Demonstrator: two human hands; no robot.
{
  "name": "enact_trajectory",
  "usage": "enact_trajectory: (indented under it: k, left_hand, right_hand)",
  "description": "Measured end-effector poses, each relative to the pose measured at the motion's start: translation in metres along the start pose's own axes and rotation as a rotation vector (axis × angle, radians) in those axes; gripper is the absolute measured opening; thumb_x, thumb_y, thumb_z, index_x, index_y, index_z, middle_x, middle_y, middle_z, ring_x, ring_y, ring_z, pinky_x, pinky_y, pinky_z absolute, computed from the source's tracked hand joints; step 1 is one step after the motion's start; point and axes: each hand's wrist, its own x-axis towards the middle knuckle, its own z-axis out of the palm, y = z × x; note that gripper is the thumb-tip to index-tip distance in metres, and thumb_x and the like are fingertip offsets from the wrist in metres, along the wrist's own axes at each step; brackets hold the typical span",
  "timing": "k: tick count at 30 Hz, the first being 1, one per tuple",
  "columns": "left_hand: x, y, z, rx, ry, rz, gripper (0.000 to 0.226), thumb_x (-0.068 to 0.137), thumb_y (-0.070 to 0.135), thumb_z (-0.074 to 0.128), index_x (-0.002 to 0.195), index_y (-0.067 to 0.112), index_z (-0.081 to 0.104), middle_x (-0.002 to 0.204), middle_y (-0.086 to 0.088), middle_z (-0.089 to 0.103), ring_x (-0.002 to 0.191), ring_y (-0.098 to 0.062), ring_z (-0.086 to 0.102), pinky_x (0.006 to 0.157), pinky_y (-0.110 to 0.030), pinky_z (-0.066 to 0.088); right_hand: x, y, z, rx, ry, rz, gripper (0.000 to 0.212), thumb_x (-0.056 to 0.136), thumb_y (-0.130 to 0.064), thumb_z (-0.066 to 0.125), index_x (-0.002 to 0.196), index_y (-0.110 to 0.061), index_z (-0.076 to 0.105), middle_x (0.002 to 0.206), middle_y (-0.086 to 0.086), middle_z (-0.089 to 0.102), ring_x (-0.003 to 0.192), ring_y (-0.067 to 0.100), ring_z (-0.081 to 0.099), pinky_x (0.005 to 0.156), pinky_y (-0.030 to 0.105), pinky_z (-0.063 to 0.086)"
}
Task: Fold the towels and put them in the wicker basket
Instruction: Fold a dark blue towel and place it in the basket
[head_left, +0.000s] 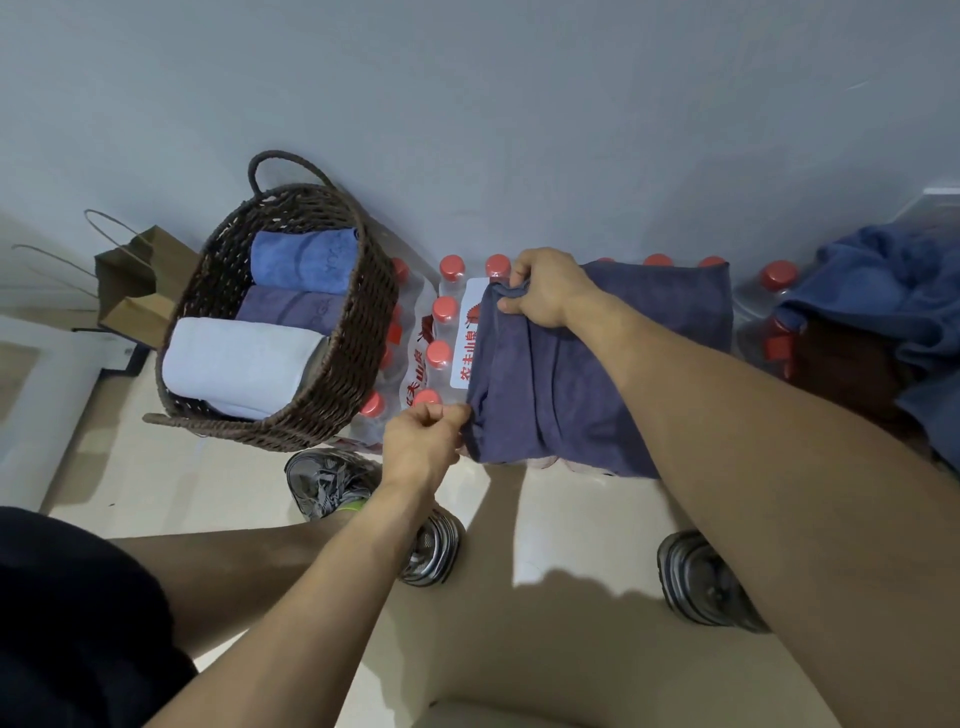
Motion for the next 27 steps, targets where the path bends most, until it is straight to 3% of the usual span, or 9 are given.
enact_trajectory:
  k: [3,5,7,10,11,15,19,23,27]
  left_hand:
    - [0.0,0.004,-0.008,0.001,-0.057,0.036,0.01,0.086,0.006,0.069,0.082,0.005,0.06,0.074,-0.012,0.066,0.06,-0.015,0.063,0.052,-0.019,0.05]
    - [0.001,0.005,-0.011,-0.033,-0.101,0.037,0.021,0.083,-0.002,0.07,0.083,0.009,0.051,0.073,-0.012,0.063,0.053,-0.015,0.06,0.048,-0.018,0.048]
    - [0.004,0.005,-0.01,0.013,-0.084,0.063,0.03,0.08,-0.004,0.072,0.084,0.013,0.048,0.076,-0.011,0.059,0.058,-0.018,0.058,0.05,-0.019,0.048]
    - [0.008,0.003,-0.01,0.068,0.001,0.102,0.027,0.083,0.002,0.071,0.087,0.015,0.048,0.085,-0.018,0.06,0.069,-0.023,0.056,0.067,-0.038,0.054]
    - [0.009,0.004,-0.011,0.066,0.004,0.111,0.025,0.085,0.005,0.07,0.088,0.015,0.047,0.087,-0.021,0.061,0.067,-0.023,0.056,0.066,-0.04,0.052]
    - [0.012,0.009,-0.024,0.081,-0.099,0.198,0.02,0.09,0.015,0.069,0.093,0.011,0.049,0.074,-0.018,0.06,0.051,-0.023,0.055,0.056,-0.041,0.051]
    - [0.018,0.014,-0.041,0.436,-0.136,0.236,0.018,0.089,0.017,0.069,0.09,0.009,0.054,0.063,-0.012,0.07,0.045,-0.019,0.062,0.046,-0.028,0.049]
    - [0.018,0.02,-0.046,0.358,-0.204,0.1,0.016,0.088,0.004,0.067,0.09,0.003,0.052,0.055,-0.011,0.063,0.036,-0.013,0.054,0.045,-0.028,0.046]
    - [0.016,0.016,-0.047,0.273,-0.158,0.342,0.022,0.089,0.006,0.067,0.098,0.002,0.048,0.057,-0.009,0.047,0.034,-0.003,0.045,0.038,-0.013,0.041]
  right_hand:
    - [0.001,-0.002,-0.008,0.061,-0.046,0.016,0.02,0.086,-0.023,0.075,0.097,-0.015,0.059,0.109,0.009,0.066,0.096,0.026,0.067,0.086,0.032,0.052]
    - [0.004,-0.003,-0.015,0.131,-0.057,0.03,0.019,0.088,-0.023,0.072,0.099,-0.018,0.057,0.101,0.011,0.071,0.082,0.027,0.072,0.085,0.036,0.056]
    - [0.008,-0.004,-0.024,0.199,0.028,0.008,0.022,0.089,-0.024,0.071,0.106,-0.017,0.059,0.102,0.011,0.07,0.076,0.026,0.069,0.082,0.036,0.057]
    - [0.014,-0.005,-0.038,0.183,0.247,-0.073,0.034,0.085,-0.035,0.074,0.112,-0.017,0.065,0.104,-0.002,0.06,0.088,0.018,0.058,0.081,0.025,0.045]
    - [0.014,-0.006,-0.041,0.202,0.289,-0.094,0.032,0.084,-0.036,0.075,0.109,-0.018,0.067,0.1,-0.003,0.06,0.084,0.015,0.058,0.079,0.023,0.043]
    - [0.014,-0.007,-0.043,0.402,0.369,-0.106,0.013,0.087,-0.033,0.073,0.091,-0.024,0.063,0.086,0.002,0.067,0.041,0.006,0.058,0.054,0.019,0.049]
    - [0.011,-0.006,-0.041,0.495,0.429,-0.103,0.012,0.088,-0.03,0.071,0.084,-0.022,0.063,0.071,-0.002,0.066,0.038,0.011,0.059,0.044,0.017,0.043]
    - [0.007,-0.002,-0.035,0.555,0.448,-0.095,0.013,0.089,-0.029,0.07,0.081,-0.022,0.063,0.07,-0.006,0.065,0.039,0.009,0.06,0.045,0.016,0.043]
    - [0.007,0.002,-0.035,0.575,0.462,-0.043,0.012,0.092,-0.029,0.067,0.083,-0.021,0.063,0.076,-0.004,0.067,0.041,0.005,0.06,0.048,0.017,0.046]
